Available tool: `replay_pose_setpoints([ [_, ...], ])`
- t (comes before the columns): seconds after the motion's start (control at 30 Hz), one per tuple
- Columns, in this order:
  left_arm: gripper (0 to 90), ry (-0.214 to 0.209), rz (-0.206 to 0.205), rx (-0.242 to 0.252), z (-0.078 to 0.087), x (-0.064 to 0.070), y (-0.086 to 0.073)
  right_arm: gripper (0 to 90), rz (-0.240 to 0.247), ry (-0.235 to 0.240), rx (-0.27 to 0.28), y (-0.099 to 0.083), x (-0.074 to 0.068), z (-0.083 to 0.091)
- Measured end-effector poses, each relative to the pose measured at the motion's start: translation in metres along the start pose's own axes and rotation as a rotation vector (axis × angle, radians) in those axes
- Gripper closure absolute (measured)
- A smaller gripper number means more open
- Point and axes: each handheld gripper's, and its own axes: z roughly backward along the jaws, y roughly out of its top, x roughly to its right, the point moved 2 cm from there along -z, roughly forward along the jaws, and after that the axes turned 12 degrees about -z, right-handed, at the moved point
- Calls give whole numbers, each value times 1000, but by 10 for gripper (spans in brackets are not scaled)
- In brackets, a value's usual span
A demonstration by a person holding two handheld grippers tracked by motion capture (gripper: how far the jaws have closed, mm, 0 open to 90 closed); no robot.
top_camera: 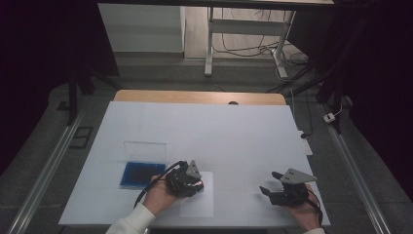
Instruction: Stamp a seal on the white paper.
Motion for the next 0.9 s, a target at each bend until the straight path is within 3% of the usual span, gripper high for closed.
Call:
replay_pose_setpoints([
  [0.9, 709, 10, 2, 11, 0, 1, -1, 267, -2, -1, 9, 1, 0, 1],
])
